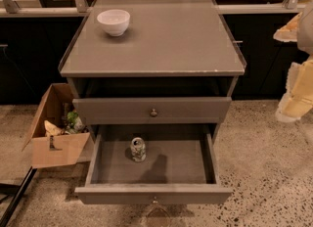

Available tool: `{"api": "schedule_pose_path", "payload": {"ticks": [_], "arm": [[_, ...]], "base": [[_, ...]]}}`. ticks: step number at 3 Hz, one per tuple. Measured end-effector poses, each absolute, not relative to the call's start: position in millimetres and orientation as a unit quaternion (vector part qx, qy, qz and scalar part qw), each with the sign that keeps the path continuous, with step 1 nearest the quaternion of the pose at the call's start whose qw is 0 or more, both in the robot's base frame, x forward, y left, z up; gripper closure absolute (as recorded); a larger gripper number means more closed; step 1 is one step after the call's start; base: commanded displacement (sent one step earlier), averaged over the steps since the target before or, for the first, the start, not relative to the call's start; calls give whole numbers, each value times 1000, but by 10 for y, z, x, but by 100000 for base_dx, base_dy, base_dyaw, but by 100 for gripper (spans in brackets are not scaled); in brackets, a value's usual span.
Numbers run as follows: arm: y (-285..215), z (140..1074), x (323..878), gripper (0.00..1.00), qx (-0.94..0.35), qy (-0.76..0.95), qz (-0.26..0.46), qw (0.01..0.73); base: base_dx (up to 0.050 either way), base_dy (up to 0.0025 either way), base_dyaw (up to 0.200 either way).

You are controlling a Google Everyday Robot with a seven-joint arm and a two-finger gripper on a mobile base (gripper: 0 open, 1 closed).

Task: Pick 7up can from middle drawer and place on counter

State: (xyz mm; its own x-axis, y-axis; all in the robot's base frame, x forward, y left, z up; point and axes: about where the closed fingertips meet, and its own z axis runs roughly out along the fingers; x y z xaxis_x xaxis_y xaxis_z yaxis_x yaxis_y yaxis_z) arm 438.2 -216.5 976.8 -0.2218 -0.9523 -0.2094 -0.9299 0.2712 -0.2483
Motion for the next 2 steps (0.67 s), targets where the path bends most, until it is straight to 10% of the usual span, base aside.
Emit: {"api": "schedule_pose_path", "payload": {"ticks": [2], "arm": [[-2174, 9676, 4370, 0, -562, 799, -12, 212]], "base": [[0, 0, 0]]}}
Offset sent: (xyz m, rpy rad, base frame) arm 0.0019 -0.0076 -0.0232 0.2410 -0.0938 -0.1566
